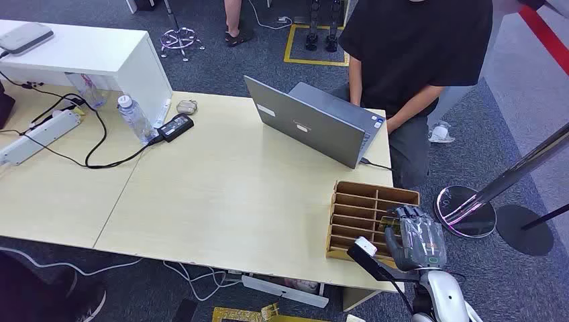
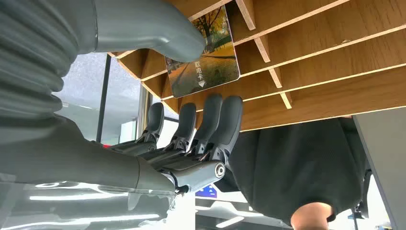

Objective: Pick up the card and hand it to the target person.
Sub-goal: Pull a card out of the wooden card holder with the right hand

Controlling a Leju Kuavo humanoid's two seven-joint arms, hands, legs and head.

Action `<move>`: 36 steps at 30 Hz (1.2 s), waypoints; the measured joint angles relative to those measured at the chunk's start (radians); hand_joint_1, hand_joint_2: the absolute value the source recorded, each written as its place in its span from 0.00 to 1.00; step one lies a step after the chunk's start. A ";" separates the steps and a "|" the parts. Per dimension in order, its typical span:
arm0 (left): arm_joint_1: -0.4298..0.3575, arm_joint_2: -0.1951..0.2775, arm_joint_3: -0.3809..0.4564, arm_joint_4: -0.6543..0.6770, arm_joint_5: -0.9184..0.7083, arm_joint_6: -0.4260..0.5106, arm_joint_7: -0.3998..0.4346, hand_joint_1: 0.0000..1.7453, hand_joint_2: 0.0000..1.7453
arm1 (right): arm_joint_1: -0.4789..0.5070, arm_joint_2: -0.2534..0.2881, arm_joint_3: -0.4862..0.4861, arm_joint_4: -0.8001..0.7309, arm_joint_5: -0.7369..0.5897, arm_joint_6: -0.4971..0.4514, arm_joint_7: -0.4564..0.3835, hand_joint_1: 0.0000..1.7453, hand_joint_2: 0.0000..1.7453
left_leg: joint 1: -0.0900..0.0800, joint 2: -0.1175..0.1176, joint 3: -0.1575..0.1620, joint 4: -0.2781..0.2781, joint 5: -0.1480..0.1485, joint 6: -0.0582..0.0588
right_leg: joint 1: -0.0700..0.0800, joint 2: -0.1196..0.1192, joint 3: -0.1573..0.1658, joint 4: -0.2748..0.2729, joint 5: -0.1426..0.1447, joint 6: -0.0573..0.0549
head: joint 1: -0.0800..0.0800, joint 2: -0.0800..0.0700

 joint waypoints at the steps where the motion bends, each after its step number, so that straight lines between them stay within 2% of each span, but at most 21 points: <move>1: 0.000 0.000 0.000 0.000 0.000 0.000 0.000 0.00 0.00 | 0.000 0.000 0.000 0.000 0.000 0.000 0.000 0.54 1.00 | 0.000 0.000 0.000 0.000 0.000 0.000 | 0.000 0.000 0.000 0.000 0.000 0.000 | 0.000 0.000; 20: 0.000 0.000 0.000 0.000 0.003 0.001 -0.002 0.00 0.00 | -0.004 0.000 0.001 0.000 -0.001 0.006 0.009 0.53 1.00 | 0.000 0.000 0.000 0.000 0.000 0.000 | 0.000 0.000 0.000 0.000 0.000 0.000 | 0.000 0.000; 36: 0.000 0.000 0.000 0.000 0.006 0.002 0.000 0.00 0.00 | -0.015 0.000 0.017 0.005 -0.018 0.071 0.032 0.54 1.00 | 0.000 0.000 0.000 0.000 0.000 0.000 | 0.000 0.000 0.000 0.000 0.000 0.000 | 0.000 0.000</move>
